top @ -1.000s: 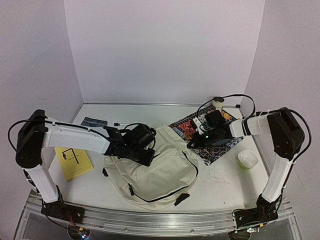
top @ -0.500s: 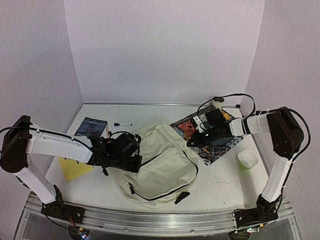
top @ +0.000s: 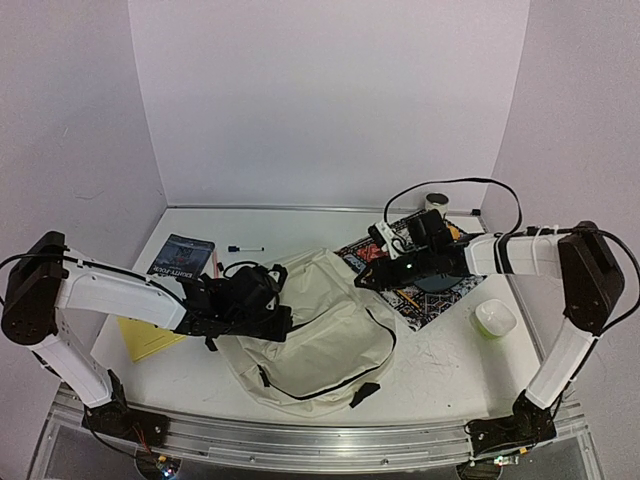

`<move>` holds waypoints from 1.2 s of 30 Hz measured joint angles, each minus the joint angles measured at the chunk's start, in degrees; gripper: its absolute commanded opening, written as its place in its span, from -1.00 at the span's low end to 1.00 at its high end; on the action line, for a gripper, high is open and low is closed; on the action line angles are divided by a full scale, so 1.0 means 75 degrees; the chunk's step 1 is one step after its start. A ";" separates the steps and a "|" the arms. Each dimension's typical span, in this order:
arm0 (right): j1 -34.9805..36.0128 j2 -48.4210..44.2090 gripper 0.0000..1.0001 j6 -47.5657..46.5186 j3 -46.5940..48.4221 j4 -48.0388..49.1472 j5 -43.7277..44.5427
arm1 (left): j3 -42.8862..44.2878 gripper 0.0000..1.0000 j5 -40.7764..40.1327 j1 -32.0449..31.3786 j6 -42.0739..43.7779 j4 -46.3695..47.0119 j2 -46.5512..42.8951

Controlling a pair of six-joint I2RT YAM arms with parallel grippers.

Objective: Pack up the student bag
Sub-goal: Unzip the lower front pocket of the student bag, then hold the student bag at the center of the board, then unzip the lower front pocket of the student bag.

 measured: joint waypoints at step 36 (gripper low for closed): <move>0.0018 0.1587 -1.00 -0.1270 -0.0053 0.0542 -0.1210 | -0.0595 -1.00 -0.0103 0.0000 0.0003 0.0070 -0.0574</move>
